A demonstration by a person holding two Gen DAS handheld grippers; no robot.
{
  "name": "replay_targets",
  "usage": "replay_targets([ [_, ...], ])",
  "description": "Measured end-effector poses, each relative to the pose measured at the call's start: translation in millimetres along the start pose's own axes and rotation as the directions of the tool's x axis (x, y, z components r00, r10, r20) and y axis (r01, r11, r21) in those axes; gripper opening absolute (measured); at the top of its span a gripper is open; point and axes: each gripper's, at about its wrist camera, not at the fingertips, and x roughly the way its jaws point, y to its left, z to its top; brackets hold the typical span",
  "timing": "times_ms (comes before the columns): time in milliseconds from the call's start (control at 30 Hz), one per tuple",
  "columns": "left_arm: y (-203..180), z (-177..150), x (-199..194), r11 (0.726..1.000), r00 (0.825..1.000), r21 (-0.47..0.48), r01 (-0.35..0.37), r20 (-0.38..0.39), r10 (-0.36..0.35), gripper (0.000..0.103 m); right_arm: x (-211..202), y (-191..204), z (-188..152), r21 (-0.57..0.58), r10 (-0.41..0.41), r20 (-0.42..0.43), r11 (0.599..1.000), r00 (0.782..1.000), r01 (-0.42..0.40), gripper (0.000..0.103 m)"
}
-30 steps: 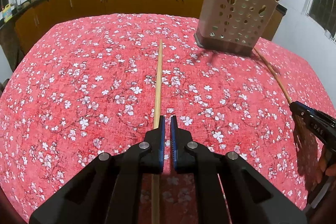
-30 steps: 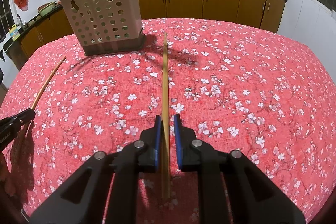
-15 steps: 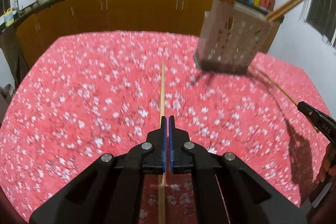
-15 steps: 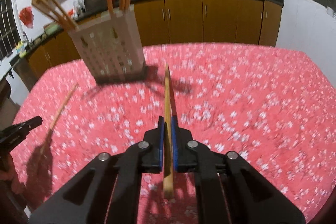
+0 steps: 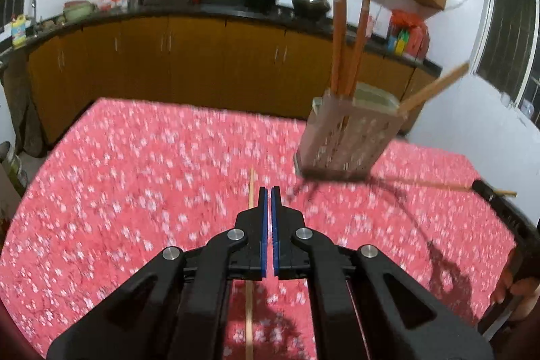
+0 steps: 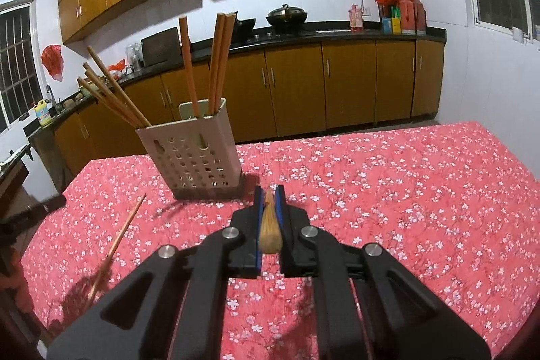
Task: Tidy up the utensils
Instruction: 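Raise the right gripper's chopstick above the holder while the left gripper lifts its own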
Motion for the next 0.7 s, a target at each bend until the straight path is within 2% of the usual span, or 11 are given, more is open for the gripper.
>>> replay_targets([
  [233, 11, -46, 29, 1.0, 0.99, -0.003, 0.021, -0.138, -0.022, 0.003, 6, 2, -8, 0.0, 0.002, -0.027, 1.0, 1.0, -0.002, 0.008],
  [467, 11, -69, 42, 0.999, 0.981, 0.033, 0.004, -0.194, 0.003, 0.006, 8, 3, -10, -0.007, 0.004, -0.041, 1.0, 0.999, -0.004, 0.008],
  [567, 11, -73, 43, 0.999, 0.981, 0.046, -0.01, -0.191, 0.019, 0.017, 11, 2, -11, -0.004, 0.006, -0.05, 1.0, 0.999, -0.006, 0.008],
  [600, 11, -74, 43, 0.999, 0.981, 0.048, -0.014, -0.192, 0.023, 0.027, 11, 2, -12, -0.004, 0.006, -0.053, 1.0, 0.999, -0.006, 0.008],
  [700, 10, -79, 47, 0.998, 0.979, 0.055, -0.024, -0.202, 0.035, 0.03, 13, 3, -13, -0.003, 0.007, -0.057, 1.0, 0.998, -0.007, 0.008],
])
